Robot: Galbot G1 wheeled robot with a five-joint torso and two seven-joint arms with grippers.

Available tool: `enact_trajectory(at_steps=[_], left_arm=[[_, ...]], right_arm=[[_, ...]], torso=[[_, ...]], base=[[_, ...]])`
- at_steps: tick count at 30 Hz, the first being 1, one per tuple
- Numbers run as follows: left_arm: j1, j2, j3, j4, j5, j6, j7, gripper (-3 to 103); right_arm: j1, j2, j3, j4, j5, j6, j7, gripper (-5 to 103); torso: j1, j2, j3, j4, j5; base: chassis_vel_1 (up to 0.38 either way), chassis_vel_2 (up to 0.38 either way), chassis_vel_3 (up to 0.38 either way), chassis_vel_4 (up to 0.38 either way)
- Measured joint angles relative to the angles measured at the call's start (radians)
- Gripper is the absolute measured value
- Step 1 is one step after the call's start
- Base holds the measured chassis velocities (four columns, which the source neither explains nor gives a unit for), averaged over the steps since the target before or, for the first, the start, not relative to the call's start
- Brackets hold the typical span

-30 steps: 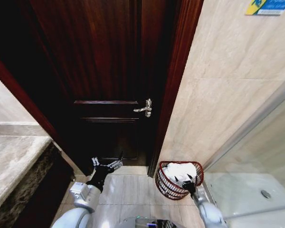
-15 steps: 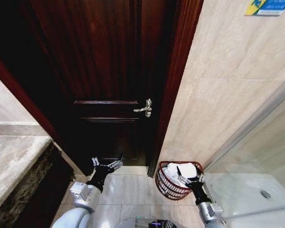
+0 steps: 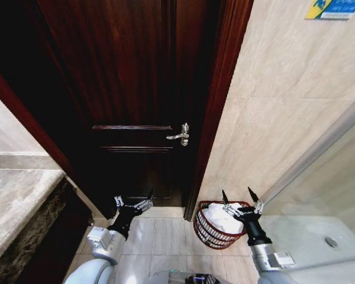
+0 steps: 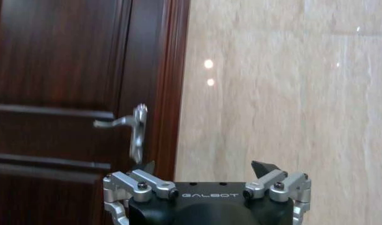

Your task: Discard the used towel into the hamper.

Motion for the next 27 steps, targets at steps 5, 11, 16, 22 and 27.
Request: enact_trajectory(at_steps=[5,11,16,22,27], left_arm=[[0.000,0.000,0.000,0.000,0.000,0.000,0.000,100],[0.000,0.000,0.000,0.000,0.000,0.000,0.000,100],[0.000,0.000,0.000,0.000,0.000,0.000,0.000,100],[0.000,0.000,0.000,0.000,0.000,0.000,0.000,100],[0.000,0.000,0.000,0.000,0.000,0.000,0.000,100]], right_arm=[[0.002,0.000,-0.001,0.028,0.010,-0.005,-0.009,100],[0.000,0.002,-0.002,0.044,0.003,0.001,-0.008,100],[0.026,0.013,-0.008,0.053,-0.045,0.023,0.073,100],[0.022,0.013,-0.016,0.060,-0.050,0.018,0.068,100],[0.035,0.023,-0.028,0.061,-0.067,0.008,0.079,100]], torso=[[0.000,0.000,0.000,0.0000,0.0000],[0.000,0.000,0.000,0.0000,0.0001],[0.000,0.000,0.000,0.0000,0.0001],[0.000,0.000,0.000,0.0000,0.0000],[0.000,0.000,0.000,0.0000,0.0000]], base=[[0.000,0.000,0.000,0.000],[0.000,0.000,0.000,0.000],[0.000,0.000,0.000,0.000],[0.000,0.000,0.000,0.000],[0.000,0.000,0.000,0.000]])
